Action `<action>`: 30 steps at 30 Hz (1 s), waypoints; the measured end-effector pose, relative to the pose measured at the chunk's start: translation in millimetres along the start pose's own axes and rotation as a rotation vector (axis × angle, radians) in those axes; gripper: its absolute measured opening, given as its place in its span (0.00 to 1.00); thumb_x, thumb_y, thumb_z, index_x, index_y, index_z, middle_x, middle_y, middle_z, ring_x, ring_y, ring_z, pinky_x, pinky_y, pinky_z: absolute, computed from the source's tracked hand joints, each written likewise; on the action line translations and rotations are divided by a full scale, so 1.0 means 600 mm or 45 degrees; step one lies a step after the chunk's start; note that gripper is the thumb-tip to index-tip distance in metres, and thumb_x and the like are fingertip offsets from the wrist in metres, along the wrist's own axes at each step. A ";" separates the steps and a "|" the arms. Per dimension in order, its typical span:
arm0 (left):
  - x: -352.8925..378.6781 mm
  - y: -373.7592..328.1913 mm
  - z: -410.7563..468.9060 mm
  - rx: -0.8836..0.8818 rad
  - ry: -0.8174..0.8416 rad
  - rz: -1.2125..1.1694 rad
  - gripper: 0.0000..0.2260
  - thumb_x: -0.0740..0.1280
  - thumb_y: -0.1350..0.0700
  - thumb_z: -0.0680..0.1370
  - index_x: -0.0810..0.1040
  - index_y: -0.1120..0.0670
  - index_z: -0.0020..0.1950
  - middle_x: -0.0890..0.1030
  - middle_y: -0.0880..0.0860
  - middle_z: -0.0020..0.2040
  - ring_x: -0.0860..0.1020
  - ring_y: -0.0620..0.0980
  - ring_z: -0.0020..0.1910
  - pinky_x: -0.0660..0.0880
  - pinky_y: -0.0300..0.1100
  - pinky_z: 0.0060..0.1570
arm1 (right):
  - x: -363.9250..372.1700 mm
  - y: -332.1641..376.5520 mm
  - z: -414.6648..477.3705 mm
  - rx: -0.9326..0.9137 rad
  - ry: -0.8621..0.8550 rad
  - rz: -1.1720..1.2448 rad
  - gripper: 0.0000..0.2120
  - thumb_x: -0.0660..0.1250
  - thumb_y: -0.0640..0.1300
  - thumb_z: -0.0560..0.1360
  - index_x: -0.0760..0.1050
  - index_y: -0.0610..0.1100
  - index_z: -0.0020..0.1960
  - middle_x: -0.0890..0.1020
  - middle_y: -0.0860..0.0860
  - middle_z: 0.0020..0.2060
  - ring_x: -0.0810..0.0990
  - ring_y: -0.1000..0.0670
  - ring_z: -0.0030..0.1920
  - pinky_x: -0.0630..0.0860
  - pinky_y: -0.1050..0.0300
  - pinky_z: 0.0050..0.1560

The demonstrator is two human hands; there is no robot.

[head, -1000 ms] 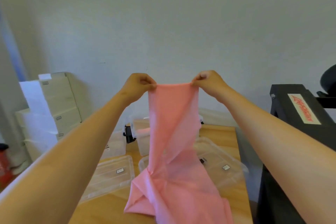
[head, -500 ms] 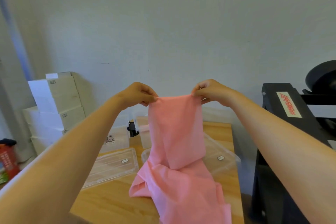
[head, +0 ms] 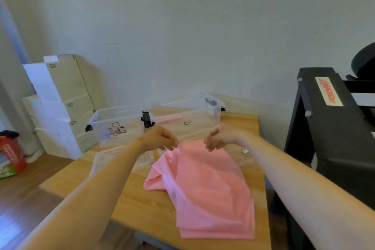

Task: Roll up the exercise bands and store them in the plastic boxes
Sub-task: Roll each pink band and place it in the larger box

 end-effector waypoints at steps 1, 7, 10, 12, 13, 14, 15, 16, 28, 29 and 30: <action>0.008 0.012 0.007 0.008 -0.042 0.014 0.04 0.71 0.63 0.76 0.84 0.54 0.45 0.84 0.44 0.36 0.81 0.40 0.37 0.74 0.31 0.38 | 0.010 -0.012 0.012 0.009 -0.034 -0.014 0.08 0.67 0.35 0.73 0.80 0.35 0.51 0.83 0.47 0.40 0.83 0.51 0.40 0.77 0.59 0.46; 0.060 0.072 0.051 -0.008 -0.178 0.119 0.02 0.75 0.60 0.72 0.85 0.56 0.44 0.81 0.46 0.37 0.77 0.43 0.38 0.76 0.43 0.48 | 0.067 -0.080 0.074 0.076 -0.125 -0.257 0.12 0.72 0.38 0.72 0.81 0.41 0.55 0.83 0.49 0.48 0.80 0.55 0.43 0.71 0.65 0.44; 0.058 0.078 0.066 0.012 -0.322 0.186 0.14 0.77 0.52 0.70 0.83 0.54 0.54 0.78 0.49 0.47 0.75 0.46 0.45 0.70 0.39 0.47 | 0.080 -0.096 0.088 0.064 -0.170 -0.312 0.14 0.72 0.42 0.71 0.81 0.45 0.57 0.83 0.51 0.53 0.80 0.54 0.52 0.69 0.67 0.48; 0.059 0.078 0.075 0.066 -0.336 0.216 0.17 0.78 0.44 0.67 0.83 0.46 0.52 0.77 0.50 0.54 0.73 0.49 0.53 0.70 0.43 0.56 | 0.090 -0.099 0.094 0.023 -0.151 -0.323 0.15 0.73 0.45 0.70 0.81 0.46 0.57 0.83 0.51 0.54 0.79 0.55 0.50 0.68 0.68 0.49; 0.063 0.080 0.079 0.067 -0.305 0.250 0.14 0.78 0.42 0.65 0.83 0.42 0.49 0.76 0.50 0.58 0.72 0.50 0.59 0.68 0.45 0.63 | 0.095 -0.099 0.096 -0.004 -0.135 -0.331 0.15 0.73 0.46 0.70 0.82 0.46 0.57 0.83 0.50 0.53 0.78 0.56 0.50 0.68 0.67 0.50; 0.069 0.085 0.082 0.036 -0.248 0.305 0.11 0.78 0.42 0.65 0.81 0.38 0.44 0.75 0.50 0.62 0.70 0.50 0.64 0.66 0.47 0.67 | 0.100 -0.100 0.098 -0.026 -0.125 -0.349 0.15 0.73 0.48 0.70 0.82 0.48 0.56 0.83 0.50 0.52 0.78 0.55 0.52 0.68 0.67 0.51; 0.076 0.091 0.083 0.010 -0.191 0.364 0.11 0.79 0.44 0.65 0.79 0.35 0.40 0.75 0.49 0.64 0.68 0.51 0.67 0.64 0.48 0.69 | 0.104 -0.100 0.100 -0.054 -0.125 -0.368 0.13 0.73 0.49 0.70 0.83 0.49 0.55 0.84 0.50 0.51 0.77 0.53 0.54 0.69 0.65 0.55; 0.079 0.096 0.082 0.000 -0.155 0.417 0.13 0.80 0.46 0.65 0.77 0.33 0.37 0.74 0.48 0.66 0.67 0.51 0.69 0.63 0.48 0.69 | 0.107 -0.101 0.102 -0.074 -0.131 -0.377 0.12 0.73 0.50 0.70 0.83 0.51 0.53 0.84 0.51 0.50 0.76 0.51 0.57 0.68 0.63 0.60; 0.063 0.138 0.056 0.025 -0.276 0.211 0.20 0.80 0.56 0.64 0.76 0.33 0.41 0.79 0.52 0.57 0.75 0.53 0.61 0.72 0.50 0.62 | 0.109 -0.073 0.087 -0.158 -0.238 -0.170 0.14 0.71 0.35 0.69 0.76 0.52 0.31 0.82 0.54 0.36 0.79 0.52 0.44 0.74 0.59 0.49; 0.061 0.140 0.055 0.011 -0.285 0.200 0.19 0.80 0.56 0.65 0.77 0.35 0.42 0.79 0.53 0.57 0.75 0.53 0.59 0.73 0.49 0.61 | 0.105 -0.068 0.085 -0.168 -0.264 -0.134 0.15 0.69 0.34 0.70 0.75 0.51 0.32 0.80 0.56 0.36 0.78 0.53 0.43 0.72 0.60 0.48; 0.059 0.136 0.053 0.017 -0.295 0.199 0.17 0.80 0.57 0.66 0.78 0.37 0.41 0.80 0.53 0.55 0.77 0.54 0.56 0.74 0.49 0.59 | 0.100 -0.063 0.083 -0.175 -0.291 -0.096 0.14 0.68 0.35 0.72 0.74 0.51 0.34 0.79 0.56 0.36 0.77 0.53 0.44 0.71 0.61 0.48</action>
Point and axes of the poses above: each hand's wrist, its own z-axis towards the middle knuckle, its own x-axis out of the palm, y = z × x, the point moved 9 cm from there along z, towards the middle knuckle
